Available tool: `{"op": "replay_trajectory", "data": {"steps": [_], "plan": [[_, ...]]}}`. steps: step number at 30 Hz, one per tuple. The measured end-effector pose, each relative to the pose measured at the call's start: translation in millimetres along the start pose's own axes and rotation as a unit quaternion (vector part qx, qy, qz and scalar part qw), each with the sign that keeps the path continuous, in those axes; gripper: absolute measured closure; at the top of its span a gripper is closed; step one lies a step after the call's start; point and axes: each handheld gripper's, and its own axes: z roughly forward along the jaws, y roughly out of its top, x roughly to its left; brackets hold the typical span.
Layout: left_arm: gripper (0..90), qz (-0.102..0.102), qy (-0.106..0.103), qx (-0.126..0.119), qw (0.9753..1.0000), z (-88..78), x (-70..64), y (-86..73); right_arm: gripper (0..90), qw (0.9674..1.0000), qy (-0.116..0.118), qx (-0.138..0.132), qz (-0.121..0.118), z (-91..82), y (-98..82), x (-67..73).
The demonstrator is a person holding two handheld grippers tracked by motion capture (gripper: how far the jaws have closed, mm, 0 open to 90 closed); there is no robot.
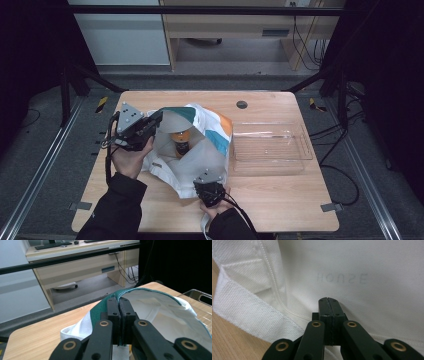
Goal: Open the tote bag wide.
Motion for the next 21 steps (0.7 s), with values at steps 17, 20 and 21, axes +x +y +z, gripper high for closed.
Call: {"op": "replay_trajectory", "data": {"steps": [17, 20, 21], "plan": [[88.5, -0.02, 0.022, 0.003, 0.9996, 28.3, 15.8, 12.2, 90.0, 1.0, 0.0, 0.002, -0.004, -0.5, -0.1, -0.1], [88.5, -0.023, 0.026, 0.005, 0.9994, 38.0, 16.7, 13.7, 90.0, 1.0, 0.001, 0.001, -0.001, -0.5, -0.2, -0.3], [88.5, -0.021, 0.027, 0.007, 0.9994, 40.1, 16.9, 14.1, 90.0, 1.0, 0.002, 0.001, -0.001, -0.5, -0.2, -0.4]]}}
